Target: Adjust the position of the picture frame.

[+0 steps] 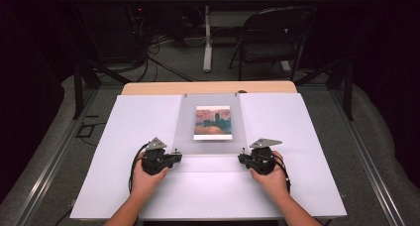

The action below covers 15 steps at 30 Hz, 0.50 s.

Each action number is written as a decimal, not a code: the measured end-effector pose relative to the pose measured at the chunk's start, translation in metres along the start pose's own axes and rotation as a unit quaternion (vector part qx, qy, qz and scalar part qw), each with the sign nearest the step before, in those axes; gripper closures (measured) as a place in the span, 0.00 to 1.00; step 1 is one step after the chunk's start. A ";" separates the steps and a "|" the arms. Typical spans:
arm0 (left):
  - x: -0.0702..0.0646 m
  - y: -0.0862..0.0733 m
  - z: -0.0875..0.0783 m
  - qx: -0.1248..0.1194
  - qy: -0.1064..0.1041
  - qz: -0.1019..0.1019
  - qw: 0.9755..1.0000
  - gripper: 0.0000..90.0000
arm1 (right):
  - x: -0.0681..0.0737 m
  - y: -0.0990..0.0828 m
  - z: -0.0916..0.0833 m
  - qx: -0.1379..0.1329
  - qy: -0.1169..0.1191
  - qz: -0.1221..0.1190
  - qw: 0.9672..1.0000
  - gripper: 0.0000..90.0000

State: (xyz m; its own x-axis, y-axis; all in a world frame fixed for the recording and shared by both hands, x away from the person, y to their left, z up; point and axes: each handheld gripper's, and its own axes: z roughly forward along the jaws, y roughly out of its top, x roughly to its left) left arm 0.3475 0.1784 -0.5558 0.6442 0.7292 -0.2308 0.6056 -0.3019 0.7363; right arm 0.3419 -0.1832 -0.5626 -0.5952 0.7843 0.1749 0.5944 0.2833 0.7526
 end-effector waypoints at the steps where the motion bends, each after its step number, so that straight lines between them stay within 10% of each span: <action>1: 0.000 0.000 0.000 -0.001 0.001 0.001 1.000 0.94 | 0.000 0.000 0.000 0.000 0.000 0.000 1.000 0.94; 15: -0.004 -0.007 -0.009 -0.008 -0.015 -0.001 1.000 0.59 | 0.009 -0.005 -0.017 -0.017 -0.001 -0.012 1.000 0.71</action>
State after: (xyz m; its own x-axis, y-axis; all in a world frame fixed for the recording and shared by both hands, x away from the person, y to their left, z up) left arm 0.3362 0.1828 -0.5544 0.6570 0.7109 -0.2509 0.5991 -0.2902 0.7463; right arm 0.3243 -0.1869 -0.5536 -0.6078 0.7788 0.1553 0.5609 0.2826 0.7781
